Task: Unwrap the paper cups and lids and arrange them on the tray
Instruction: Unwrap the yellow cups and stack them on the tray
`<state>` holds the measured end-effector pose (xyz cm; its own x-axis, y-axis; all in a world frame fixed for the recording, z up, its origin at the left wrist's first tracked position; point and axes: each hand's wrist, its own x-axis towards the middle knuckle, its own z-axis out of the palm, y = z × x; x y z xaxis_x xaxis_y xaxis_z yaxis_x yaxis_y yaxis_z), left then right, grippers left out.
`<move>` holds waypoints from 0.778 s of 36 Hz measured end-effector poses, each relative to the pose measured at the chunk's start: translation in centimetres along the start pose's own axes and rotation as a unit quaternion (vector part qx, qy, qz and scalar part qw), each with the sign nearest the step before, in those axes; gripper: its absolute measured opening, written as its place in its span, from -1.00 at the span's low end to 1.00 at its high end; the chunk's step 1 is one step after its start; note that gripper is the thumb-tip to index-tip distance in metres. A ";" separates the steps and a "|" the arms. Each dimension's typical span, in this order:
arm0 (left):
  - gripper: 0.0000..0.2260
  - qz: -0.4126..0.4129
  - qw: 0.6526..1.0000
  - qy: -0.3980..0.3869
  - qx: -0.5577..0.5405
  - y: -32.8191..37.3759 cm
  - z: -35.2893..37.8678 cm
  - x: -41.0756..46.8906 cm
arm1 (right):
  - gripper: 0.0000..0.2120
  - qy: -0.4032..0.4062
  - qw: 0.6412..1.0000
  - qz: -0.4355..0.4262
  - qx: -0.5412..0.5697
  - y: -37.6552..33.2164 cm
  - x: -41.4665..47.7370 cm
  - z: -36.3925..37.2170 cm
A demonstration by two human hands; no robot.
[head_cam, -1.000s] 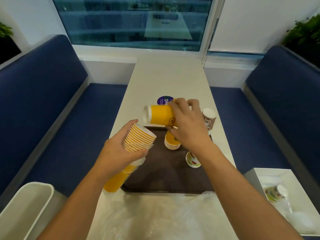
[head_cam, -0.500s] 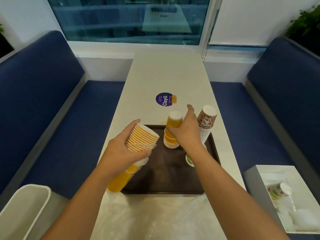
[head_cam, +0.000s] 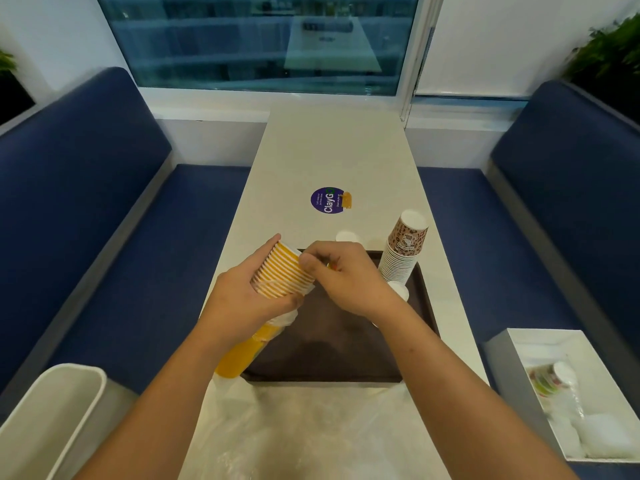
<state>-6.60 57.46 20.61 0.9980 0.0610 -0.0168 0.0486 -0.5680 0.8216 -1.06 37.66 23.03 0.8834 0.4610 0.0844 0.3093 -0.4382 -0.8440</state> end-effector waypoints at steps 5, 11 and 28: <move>-0.19 0.012 1.000 -0.007 0.012 -0.1 -0.4 -0.5 | -0.84 0.096 0.995 0.004 0.004 -0.5 0.3 -0.6; -0.24 0.014 1.000 -0.018 0.004 0.1 -0.6 -0.9 | -0.43 -0.011 0.994 -0.064 -0.093 -0.8 0.2 -2.4; -0.25 0.004 1.000 0.009 -0.018 -0.3 -1.0 -0.1 | -0.35 0.235 0.938 0.003 -0.254 3.3 3.2 -3.4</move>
<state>-6.77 58.45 20.91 0.9975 0.0710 0.0000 0.0383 -0.5380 0.8421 4.01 35.04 22.33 0.9067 0.1185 0.4048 0.3256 -0.8066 -0.4933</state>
